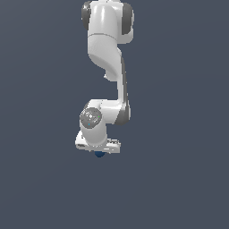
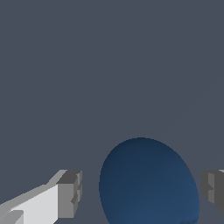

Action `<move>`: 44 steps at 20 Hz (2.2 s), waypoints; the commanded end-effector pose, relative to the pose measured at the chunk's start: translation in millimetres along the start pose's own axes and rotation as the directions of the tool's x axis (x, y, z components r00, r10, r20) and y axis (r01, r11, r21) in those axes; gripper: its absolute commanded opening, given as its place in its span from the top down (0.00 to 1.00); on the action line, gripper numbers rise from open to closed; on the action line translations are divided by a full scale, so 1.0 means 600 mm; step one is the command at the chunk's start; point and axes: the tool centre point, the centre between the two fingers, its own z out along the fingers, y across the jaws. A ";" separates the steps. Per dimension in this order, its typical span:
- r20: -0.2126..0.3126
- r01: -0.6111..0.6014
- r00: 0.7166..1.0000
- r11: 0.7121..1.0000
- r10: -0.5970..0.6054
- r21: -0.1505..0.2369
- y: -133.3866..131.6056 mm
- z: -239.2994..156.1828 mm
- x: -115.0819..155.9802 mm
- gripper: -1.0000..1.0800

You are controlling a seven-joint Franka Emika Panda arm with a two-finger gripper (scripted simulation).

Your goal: Pick up the object and move it to a goal position.

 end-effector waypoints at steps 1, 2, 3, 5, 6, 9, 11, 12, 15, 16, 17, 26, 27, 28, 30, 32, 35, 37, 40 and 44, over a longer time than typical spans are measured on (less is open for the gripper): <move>-0.002 0.000 1.000 1.000 0.000 0.000 0.000 0.001 0.003 0.04; -0.002 0.000 1.000 1.000 0.000 0.000 0.000 0.001 0.003 0.04; -0.002 0.000 1.000 1.000 0.000 0.000 0.000 0.001 0.003 1.00; -0.002 0.000 1.000 1.000 0.000 0.000 0.000 0.001 0.003 1.00; -0.002 0.000 1.000 1.000 0.000 0.000 0.000 0.001 0.003 1.00; -0.002 0.000 1.000 1.000 0.000 0.000 0.000 0.001 0.003 1.00; -0.002 0.000 1.000 1.000 0.000 0.000 0.000 0.001 0.003 1.00; -0.002 0.000 1.000 1.000 0.000 0.000 0.000 0.001 0.003 1.00; -0.002 0.000 1.000 1.000 0.000 0.000 0.001 -0.001 0.002 1.00; -0.002 0.000 1.000 1.000 0.000 0.000 0.001 -0.002 0.001 1.00; -0.002 0.000 1.000 1.000 0.000 0.000 0.002 -0.005 0.000 1.00; -0.002 0.000 1.000 1.000 0.000 0.000 0.026 -0.064 -0.019 1.00; -0.002 0.000 1.000 1.000 0.000 0.000 0.030 -0.074 -0.023 1.00; -0.002 0.000 1.000 1.000 0.000 0.000 0.035 -0.086 -0.026 1.00; -0.002 0.000 1.000 1.000 0.000 0.000 0.045 -0.113 -0.035 1.00; -0.002 0.000 1.000 1.000 0.000 0.000 0.057 -0.143 -0.045 1.00; -0.002 0.000 1.000 1.000 0.000 0.000 0.078 -0.195 -0.061 1.00; -0.002 0.000 1.000 1.000 0.000 0.001 0.092 -0.232 -0.073 1.00; -0.002 0.000 1.000 1.000 0.000 0.001 0.113 -0.286 -0.090 1.00; -0.002 0.000 1.000 1.000 0.000 0.001 0.142 -0.359 -0.111 1.00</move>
